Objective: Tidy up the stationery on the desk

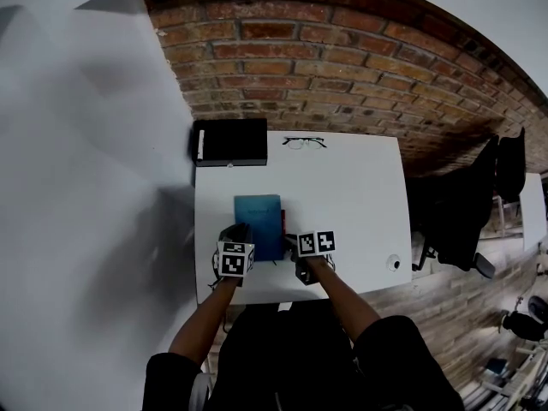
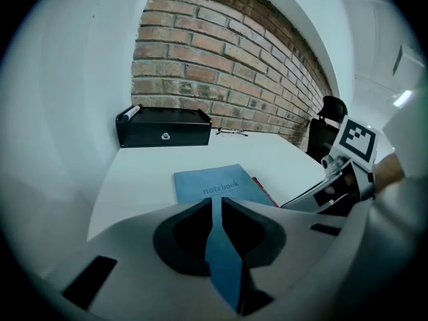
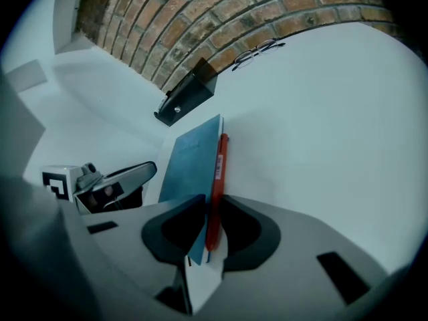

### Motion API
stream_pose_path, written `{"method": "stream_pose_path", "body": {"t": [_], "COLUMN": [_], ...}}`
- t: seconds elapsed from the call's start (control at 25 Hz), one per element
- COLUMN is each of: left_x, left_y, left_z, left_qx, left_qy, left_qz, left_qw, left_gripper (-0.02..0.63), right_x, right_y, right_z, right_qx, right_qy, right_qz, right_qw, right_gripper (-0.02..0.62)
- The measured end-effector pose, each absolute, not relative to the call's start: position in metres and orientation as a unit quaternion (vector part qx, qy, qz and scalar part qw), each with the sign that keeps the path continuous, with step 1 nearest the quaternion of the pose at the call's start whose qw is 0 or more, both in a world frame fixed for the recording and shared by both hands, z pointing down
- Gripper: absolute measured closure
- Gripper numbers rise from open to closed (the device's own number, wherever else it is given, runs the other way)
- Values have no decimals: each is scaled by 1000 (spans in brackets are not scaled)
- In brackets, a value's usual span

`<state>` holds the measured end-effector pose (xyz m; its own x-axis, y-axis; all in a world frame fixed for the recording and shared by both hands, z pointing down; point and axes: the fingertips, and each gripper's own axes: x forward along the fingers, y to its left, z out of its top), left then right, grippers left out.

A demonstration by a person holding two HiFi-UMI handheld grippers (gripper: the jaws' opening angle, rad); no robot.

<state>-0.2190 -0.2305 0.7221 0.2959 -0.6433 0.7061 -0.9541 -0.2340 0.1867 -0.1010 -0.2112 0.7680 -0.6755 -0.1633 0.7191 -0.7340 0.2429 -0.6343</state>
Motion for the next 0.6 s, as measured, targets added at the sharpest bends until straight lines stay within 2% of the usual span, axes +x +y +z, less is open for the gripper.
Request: {"method": "stream_pose_path", "body": {"t": [0.28, 0.48, 0.6], "left_x": [-212, -207, -203], "left_y": [-232, -233, -230], "left_z": [721, 712, 704], "left_qx": [748, 753, 754], "left_qy": [-534, -540, -549], "left_qz": [257, 251, 246], "left_qw": [299, 280, 264], "left_gripper": [557, 557, 557], "right_x": [-95, -86, -75], "right_y": [-214, -229, -228], "right_z": [762, 735, 720], "right_qx": [310, 341, 361], "right_qy": [-760, -794, -807], "right_qz": [506, 456, 417], "right_qw": [266, 214, 212], "right_gripper": [529, 529, 534]}}
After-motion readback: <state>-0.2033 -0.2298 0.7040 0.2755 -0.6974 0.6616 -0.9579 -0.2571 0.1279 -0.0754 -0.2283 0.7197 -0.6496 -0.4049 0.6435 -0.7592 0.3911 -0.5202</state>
